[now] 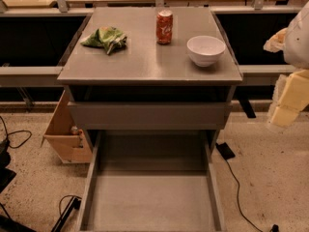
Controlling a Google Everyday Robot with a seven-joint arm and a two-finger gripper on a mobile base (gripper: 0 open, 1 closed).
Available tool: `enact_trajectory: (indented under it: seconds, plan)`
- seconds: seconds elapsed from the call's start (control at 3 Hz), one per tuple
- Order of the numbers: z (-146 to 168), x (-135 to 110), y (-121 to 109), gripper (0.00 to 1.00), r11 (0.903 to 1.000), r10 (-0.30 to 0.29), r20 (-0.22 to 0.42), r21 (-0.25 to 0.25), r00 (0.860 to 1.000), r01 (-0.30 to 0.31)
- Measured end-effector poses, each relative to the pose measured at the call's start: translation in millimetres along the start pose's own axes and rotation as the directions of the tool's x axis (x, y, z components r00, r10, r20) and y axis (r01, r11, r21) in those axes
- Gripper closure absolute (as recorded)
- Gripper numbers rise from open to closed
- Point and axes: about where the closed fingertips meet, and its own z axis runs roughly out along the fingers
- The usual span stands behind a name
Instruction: Place coke can into middle drawer
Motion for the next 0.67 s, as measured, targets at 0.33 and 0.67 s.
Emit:
enact_trajectory:
  seconds: [0.33, 0.67]
  plan:
    - [0.0, 0.0, 0.0, 0.0, 1.0, 0.0, 0.0, 0.0, 1.0, 0.0]
    - [-3.8, -1.7, 2.6, 0.0, 0.9994, 0.019, 0.014, 0.03, 1.0, -0.02]
